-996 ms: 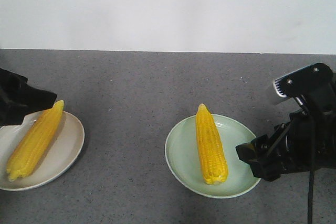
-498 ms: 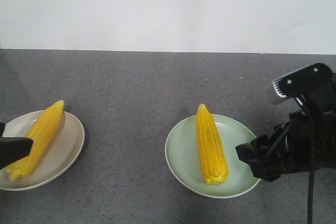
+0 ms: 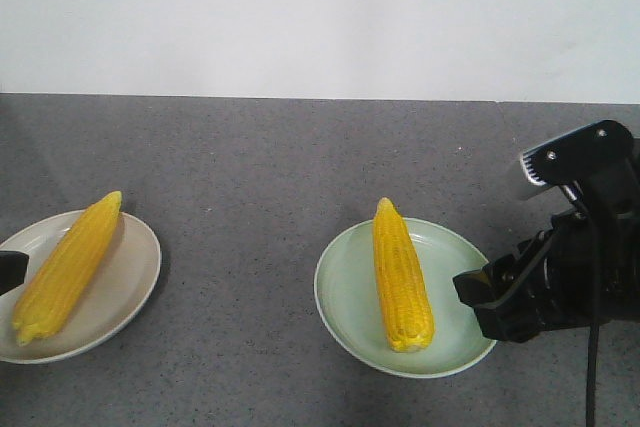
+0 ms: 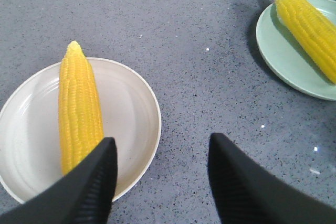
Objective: Distribute corn equally
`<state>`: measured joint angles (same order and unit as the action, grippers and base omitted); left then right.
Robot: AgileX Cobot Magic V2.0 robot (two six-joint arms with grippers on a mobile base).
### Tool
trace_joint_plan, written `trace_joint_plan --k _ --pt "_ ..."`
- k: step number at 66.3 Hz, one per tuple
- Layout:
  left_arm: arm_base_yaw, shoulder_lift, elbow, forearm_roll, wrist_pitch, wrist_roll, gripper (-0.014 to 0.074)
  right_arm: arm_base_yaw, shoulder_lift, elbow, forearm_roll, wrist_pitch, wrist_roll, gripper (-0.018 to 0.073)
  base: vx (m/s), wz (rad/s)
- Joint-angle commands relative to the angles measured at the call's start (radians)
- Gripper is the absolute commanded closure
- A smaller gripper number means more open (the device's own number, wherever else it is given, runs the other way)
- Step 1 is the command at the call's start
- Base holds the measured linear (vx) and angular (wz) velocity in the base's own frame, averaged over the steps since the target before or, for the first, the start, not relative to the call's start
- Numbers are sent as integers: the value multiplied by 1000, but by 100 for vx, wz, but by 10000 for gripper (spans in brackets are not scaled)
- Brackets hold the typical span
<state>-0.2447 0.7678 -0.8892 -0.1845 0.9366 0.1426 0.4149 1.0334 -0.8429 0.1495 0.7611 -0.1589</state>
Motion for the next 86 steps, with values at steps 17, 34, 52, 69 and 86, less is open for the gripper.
trace_joint_plan --k 17,34,52,69,86 --pt "-6 -7 -22 -9 -65 -11 492 -1 -16 -26 3 -45 -6 428 0 0" --pt "-6 -7 -22 -9 -65 -11 605 -1 -15 -26 3 -29 -6 570 0 0" --pt "-6 -7 -22 -11 -57 -12 604 -1 -15 -26 3 -30 -7 570 0 0" --pt "-6 -7 -22 -11 -57 -12 604 -1 -15 -26 3 -30 -7 570 0 0" --pt "-6 -51 47 62 -130 -31 604 -1 -15 -26 3 -25 -7 570 0 0"
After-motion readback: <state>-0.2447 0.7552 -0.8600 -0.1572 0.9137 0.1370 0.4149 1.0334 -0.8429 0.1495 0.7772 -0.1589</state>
